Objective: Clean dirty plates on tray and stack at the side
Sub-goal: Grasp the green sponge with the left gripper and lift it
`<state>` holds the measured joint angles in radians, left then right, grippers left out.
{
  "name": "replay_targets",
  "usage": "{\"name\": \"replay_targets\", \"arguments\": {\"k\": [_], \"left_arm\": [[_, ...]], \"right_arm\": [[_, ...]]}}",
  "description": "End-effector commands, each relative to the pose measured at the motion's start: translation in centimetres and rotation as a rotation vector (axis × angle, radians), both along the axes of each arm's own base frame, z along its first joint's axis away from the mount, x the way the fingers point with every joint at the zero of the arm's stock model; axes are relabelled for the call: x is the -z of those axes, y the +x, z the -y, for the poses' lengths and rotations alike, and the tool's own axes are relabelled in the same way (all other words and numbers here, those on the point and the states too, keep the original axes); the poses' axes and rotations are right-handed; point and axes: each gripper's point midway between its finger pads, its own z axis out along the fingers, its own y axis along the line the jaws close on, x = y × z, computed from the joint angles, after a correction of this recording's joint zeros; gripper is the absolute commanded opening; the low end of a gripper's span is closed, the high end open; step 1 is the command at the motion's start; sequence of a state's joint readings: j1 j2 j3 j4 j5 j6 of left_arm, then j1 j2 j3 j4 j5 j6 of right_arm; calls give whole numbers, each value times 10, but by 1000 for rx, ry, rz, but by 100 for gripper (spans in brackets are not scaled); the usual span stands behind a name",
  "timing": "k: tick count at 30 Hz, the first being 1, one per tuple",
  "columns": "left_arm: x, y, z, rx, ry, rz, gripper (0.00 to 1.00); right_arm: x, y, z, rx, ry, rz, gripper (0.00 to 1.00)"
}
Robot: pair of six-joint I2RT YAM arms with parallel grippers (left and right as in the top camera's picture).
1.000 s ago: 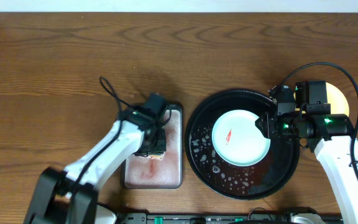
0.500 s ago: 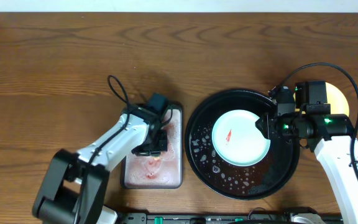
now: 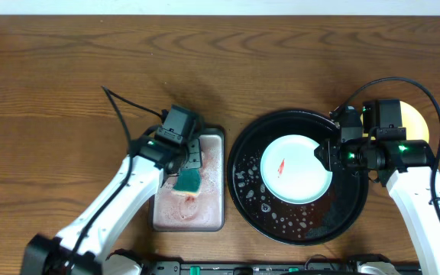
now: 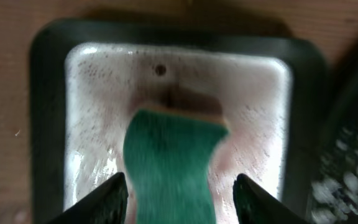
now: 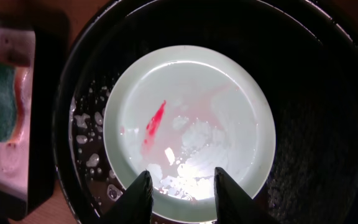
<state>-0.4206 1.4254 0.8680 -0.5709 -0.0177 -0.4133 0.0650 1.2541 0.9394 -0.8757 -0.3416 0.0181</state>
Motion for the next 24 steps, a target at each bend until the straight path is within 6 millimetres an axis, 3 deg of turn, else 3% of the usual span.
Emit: {"name": "replay_targets", "arguments": {"k": [1, 2, 5, 6, 12, 13, 14, 15, 17, 20, 24], "left_arm": [[38, -9, -13, -1, 79, -74, 47], [48, -11, -7, 10, 58, -109, 38], [55, -11, -5, 14, 51, -127, 20], [55, -11, -5, 14, 50, -125, 9], [25, -2, -1, 25, 31, -76, 7], [18, -2, 0, 25, 27, -67, 9], [10, -2, 0, 26, 21, -60, 31], [2, -4, 1, 29, 9, -56, 44], [-8, -13, 3, 39, -19, -59, 63], [-9, -28, 7, 56, -55, -111, 65], [9, -39, 5, 51, -47, -169, 65]], "right_arm": [[-5, 1, -4, -21, 7, 15, 30], [-5, 1, -4, -21, 7, 16, 30], [-5, 1, -4, -21, 7, 16, 30], [-5, 1, -4, -21, 7, 16, 30], [-5, 1, -4, -21, 7, 15, 29], [-5, 1, -4, -21, 7, 15, 28], [-5, 0, -4, -21, 7, 13, 29], [-5, 0, -4, -21, 7, 12, 28], [-5, 0, -4, -21, 7, 11, 28], [-5, -1, -4, -21, 7, 8, 28], [-5, -1, -4, -21, 7, 9, 28]]}}
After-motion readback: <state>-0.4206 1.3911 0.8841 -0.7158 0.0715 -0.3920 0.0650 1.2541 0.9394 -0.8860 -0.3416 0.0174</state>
